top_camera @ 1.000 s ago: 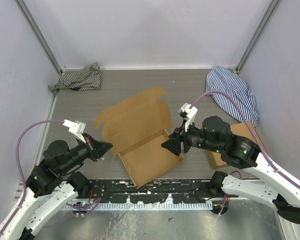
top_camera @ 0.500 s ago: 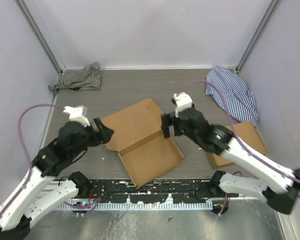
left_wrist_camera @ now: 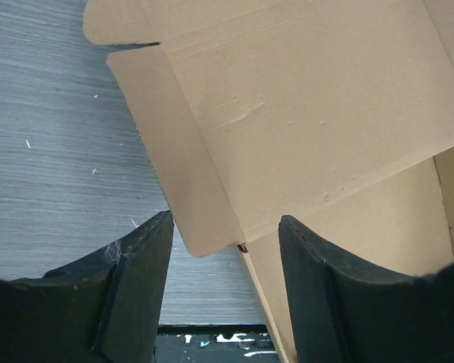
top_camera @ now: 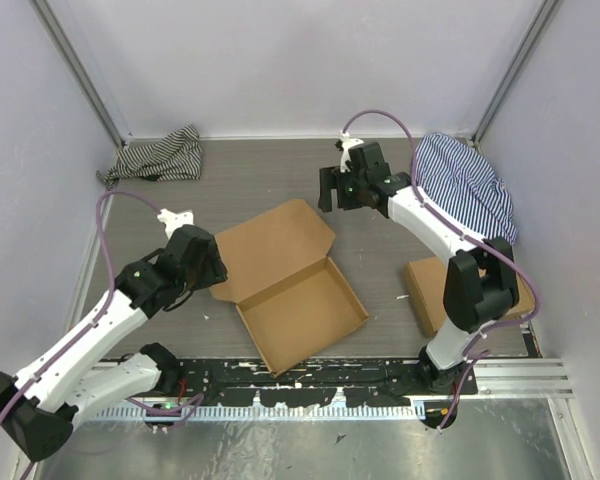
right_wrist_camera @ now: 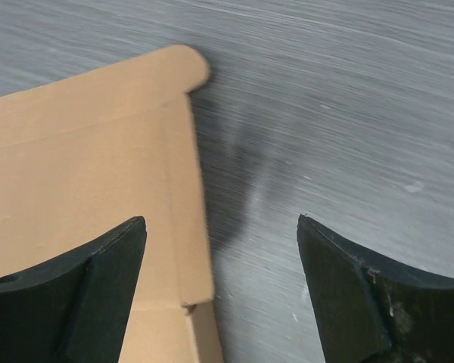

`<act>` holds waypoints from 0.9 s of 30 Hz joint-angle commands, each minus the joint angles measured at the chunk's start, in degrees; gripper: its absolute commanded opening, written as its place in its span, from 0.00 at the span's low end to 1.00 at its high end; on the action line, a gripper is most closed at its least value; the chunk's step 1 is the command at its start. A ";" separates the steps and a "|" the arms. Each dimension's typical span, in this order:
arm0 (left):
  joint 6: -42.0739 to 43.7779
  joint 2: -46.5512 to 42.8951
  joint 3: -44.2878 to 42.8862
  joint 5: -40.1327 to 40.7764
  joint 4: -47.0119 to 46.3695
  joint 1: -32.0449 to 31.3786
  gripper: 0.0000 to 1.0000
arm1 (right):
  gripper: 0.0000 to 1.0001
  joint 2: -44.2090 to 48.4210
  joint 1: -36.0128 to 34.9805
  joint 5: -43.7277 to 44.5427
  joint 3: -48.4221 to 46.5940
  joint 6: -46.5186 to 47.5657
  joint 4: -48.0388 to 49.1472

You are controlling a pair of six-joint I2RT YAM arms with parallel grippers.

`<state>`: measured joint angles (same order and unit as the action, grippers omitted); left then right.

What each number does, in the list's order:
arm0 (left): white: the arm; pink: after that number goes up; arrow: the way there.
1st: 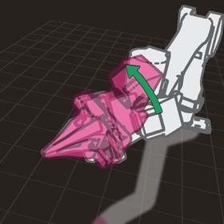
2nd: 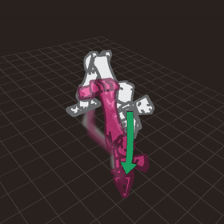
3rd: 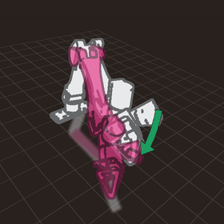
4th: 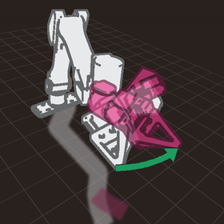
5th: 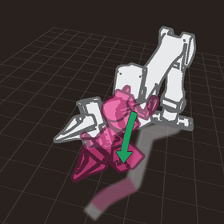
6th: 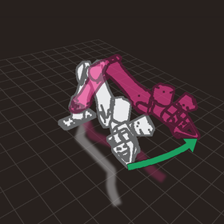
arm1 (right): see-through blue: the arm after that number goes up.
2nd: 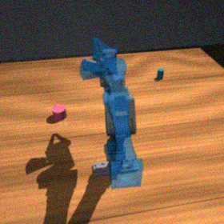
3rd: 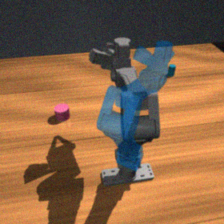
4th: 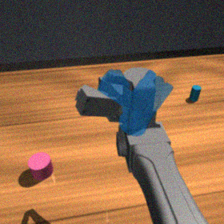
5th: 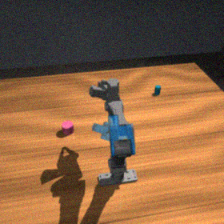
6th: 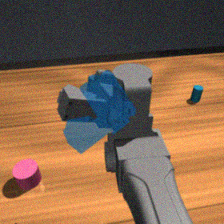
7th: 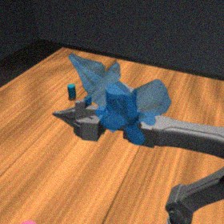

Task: Fold the paper box

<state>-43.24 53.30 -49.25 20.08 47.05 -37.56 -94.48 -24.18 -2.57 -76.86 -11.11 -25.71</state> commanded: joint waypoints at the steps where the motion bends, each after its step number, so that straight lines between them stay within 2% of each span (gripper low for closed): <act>1: -1.74 -4.31 2.36 1.86 -0.52 0.48 0.65 | 0.83 -4.08 -0.70 -13.43 -5.46 2.88 4.25; 7: -2.22 -4.53 4.56 1.05 -0.20 0.56 0.65 | 0.77 -10.49 -0.69 -15.19 -7.94 1.86 3.00; 16: -3.07 -5.02 7.68 0.33 -1.43 0.59 0.64 | 0.69 -15.29 -0.77 -19.15 -9.19 2.03 3.38; 19: -3.07 -4.62 7.78 0.48 -1.60 0.59 0.64 | 0.58 -16.58 -0.82 -21.90 -10.61 2.20 2.82; 23: -2.86 -3.55 7.62 0.44 -2.20 0.67 0.64 | 0.30 -18.40 -0.87 -24.52 -12.14 2.17 1.78; 27: -2.28 -1.69 6.76 0.45 -3.17 0.68 0.64 | 0.14 -18.33 -0.90 -20.85 -12.81 1.00 1.35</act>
<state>-45.69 50.35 -41.95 20.25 46.13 -37.15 -113.14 -25.02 -24.08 -86.91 -9.34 -24.49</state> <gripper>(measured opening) 0.642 0.207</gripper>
